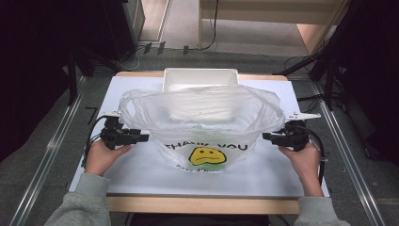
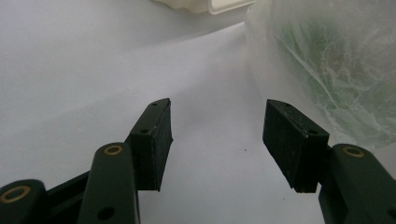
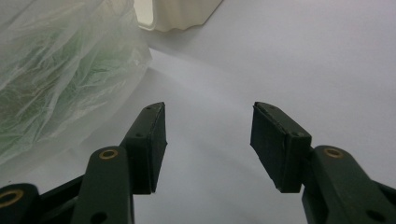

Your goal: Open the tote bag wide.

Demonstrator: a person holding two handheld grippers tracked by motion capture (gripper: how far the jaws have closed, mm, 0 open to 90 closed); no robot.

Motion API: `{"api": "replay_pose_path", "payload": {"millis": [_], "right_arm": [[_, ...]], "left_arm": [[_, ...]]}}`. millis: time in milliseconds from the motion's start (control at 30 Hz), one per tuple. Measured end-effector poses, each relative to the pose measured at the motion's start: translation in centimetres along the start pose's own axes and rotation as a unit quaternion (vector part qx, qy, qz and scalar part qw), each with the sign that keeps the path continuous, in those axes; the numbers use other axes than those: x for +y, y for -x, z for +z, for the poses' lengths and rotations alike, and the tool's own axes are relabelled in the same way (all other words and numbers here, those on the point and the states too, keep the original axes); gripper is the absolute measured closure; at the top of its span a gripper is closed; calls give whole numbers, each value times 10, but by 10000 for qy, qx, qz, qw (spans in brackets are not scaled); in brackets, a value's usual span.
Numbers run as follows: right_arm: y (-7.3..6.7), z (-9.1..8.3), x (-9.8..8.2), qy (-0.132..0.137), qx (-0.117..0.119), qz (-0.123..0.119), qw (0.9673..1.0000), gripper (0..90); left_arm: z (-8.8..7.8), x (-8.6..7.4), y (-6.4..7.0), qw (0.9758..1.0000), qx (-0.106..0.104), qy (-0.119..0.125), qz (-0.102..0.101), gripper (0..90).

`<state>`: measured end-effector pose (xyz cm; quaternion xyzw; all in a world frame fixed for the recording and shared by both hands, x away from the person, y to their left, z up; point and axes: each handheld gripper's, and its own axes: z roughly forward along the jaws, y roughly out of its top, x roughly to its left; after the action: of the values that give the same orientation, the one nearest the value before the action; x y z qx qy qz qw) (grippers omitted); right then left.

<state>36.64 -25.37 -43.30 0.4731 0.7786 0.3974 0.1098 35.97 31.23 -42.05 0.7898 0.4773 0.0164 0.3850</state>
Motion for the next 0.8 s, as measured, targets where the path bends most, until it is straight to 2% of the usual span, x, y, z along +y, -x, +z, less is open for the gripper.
{"api": "replay_pose_path", "payload": {"millis": [167, 367, 800], "right_arm": [[0, 1, 0, -62, 99, 65, 9999, 456], [-3, 2, 1, -118, 122, 53, 9998, 456], [-2, 1, 2, -128, 141, 88, 9998, 457]], "left_arm": [[2, 0, 0, 9999, -89, -17, 52, 417], [3, 0, 0, 9999, -101, -36, 93, 399], [1, 1, -2, 10000, -47, 83, 7, 375]]}}
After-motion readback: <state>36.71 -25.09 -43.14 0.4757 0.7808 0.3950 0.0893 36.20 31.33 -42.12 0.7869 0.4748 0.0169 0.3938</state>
